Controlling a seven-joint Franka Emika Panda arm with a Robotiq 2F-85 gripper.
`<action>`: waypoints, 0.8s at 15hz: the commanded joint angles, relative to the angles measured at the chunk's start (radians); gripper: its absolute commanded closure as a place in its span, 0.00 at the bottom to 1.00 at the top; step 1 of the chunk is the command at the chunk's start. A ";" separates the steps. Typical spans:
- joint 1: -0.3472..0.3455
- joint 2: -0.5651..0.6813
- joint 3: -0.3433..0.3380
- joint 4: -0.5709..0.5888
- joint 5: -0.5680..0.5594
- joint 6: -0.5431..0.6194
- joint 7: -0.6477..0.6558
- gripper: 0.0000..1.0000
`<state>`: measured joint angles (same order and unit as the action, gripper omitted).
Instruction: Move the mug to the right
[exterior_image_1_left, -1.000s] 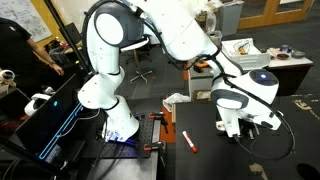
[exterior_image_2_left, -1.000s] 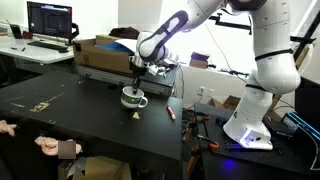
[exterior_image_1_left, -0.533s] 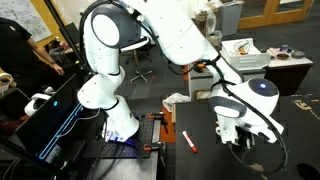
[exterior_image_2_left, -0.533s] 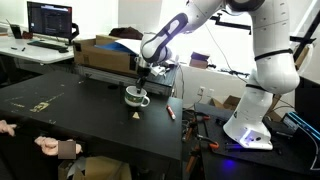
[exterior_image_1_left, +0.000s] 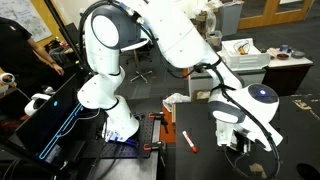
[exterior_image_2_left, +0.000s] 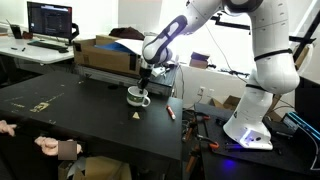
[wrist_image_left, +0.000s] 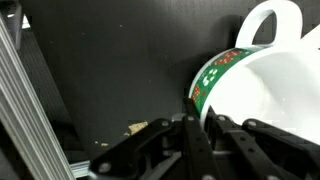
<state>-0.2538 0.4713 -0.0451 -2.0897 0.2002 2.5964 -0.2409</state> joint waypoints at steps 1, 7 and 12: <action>0.016 -0.026 -0.014 0.007 -0.017 -0.021 0.065 0.64; 0.023 -0.061 -0.017 -0.003 -0.018 -0.013 0.096 0.20; 0.033 -0.130 -0.016 -0.058 -0.016 0.029 0.093 0.00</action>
<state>-0.2431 0.4183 -0.0484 -2.0818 0.1992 2.5965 -0.1851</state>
